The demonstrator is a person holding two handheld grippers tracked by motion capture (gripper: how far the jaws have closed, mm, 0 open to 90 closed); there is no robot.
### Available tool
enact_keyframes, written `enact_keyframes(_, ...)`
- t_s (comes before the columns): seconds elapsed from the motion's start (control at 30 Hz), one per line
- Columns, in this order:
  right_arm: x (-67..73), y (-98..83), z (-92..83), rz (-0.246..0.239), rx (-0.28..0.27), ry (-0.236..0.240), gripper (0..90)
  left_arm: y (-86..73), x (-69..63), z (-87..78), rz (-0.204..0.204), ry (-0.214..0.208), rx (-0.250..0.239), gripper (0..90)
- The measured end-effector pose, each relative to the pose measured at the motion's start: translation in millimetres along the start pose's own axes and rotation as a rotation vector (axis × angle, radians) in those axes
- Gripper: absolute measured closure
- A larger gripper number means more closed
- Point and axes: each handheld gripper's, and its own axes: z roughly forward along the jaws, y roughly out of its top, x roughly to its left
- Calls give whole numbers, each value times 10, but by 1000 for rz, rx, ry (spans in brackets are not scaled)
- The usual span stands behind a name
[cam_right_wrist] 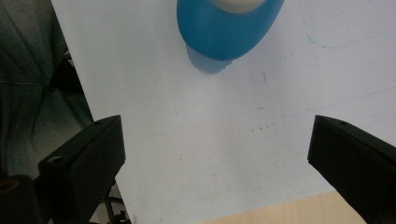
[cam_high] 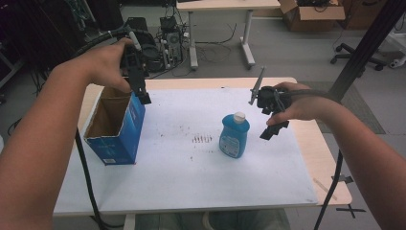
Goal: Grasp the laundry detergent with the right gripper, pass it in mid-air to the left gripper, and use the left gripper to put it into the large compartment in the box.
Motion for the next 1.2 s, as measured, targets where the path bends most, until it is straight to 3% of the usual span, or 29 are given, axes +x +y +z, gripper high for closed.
enact_keyframes(0.23,-29,20,3,-11,-4,-2,40,-17,26,2,-9,1,0,2)
enact_keyframes(0.8,-40,-42,44,0,-5,2,40,90,49,55,19,-11,10,2)
enact_keyframes(1.2,-4,-90,74,13,-3,9,40,115,-61,21,-3,-21,34,6)
